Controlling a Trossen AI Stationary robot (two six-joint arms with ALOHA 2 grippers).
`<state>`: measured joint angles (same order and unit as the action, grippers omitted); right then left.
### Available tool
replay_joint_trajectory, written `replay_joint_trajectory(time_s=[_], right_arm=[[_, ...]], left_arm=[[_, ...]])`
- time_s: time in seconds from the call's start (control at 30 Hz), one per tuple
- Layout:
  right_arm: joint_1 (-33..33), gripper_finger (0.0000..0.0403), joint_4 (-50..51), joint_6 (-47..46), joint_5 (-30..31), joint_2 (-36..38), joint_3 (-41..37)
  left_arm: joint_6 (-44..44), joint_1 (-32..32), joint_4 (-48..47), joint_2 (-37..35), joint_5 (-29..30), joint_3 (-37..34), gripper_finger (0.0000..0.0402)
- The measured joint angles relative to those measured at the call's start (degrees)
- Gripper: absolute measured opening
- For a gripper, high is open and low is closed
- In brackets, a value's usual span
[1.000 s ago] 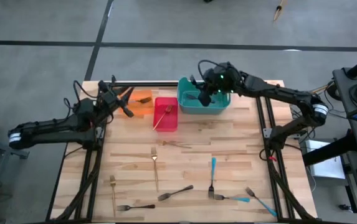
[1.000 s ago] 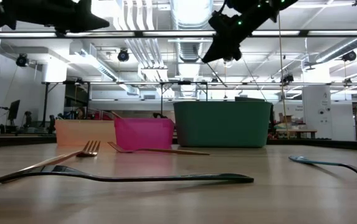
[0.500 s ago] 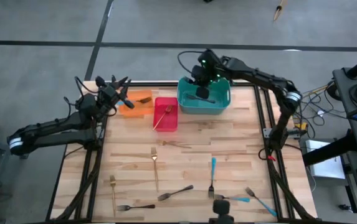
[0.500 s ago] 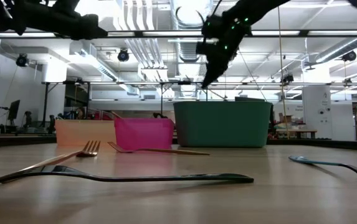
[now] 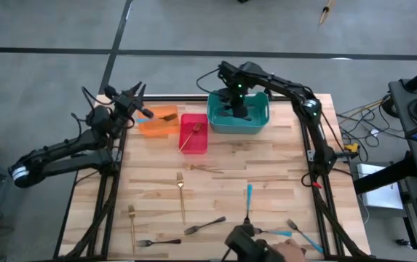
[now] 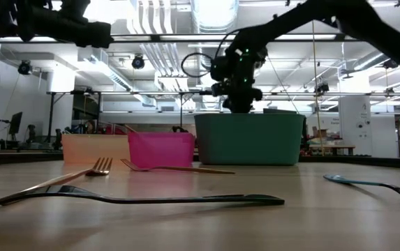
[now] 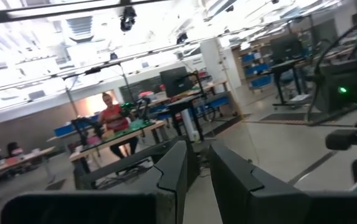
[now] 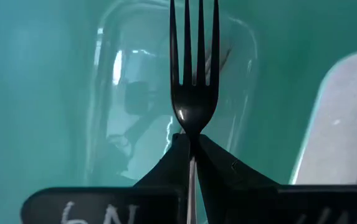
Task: Sort silverware by color (type)
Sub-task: Put the black fork into the green bin
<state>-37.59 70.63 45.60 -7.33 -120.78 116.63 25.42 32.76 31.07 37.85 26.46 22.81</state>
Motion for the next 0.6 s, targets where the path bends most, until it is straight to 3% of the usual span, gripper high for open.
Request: replay_joint_trajectory(time_s=[0.2,0.6], right_arm=[[-1.0,0.0011,-0.2,-1.8,0.3,-5.2,2.2],[-1.1,0.0011,-3.2,-6.5,2.7,-8.6,2.0]], left_arm=[[-0.4,2.0,0.0,0.5,0.0,0.0,0.0052],[-0.7,2.4,0.0,1.1,0.0,0.0,0.0052]])
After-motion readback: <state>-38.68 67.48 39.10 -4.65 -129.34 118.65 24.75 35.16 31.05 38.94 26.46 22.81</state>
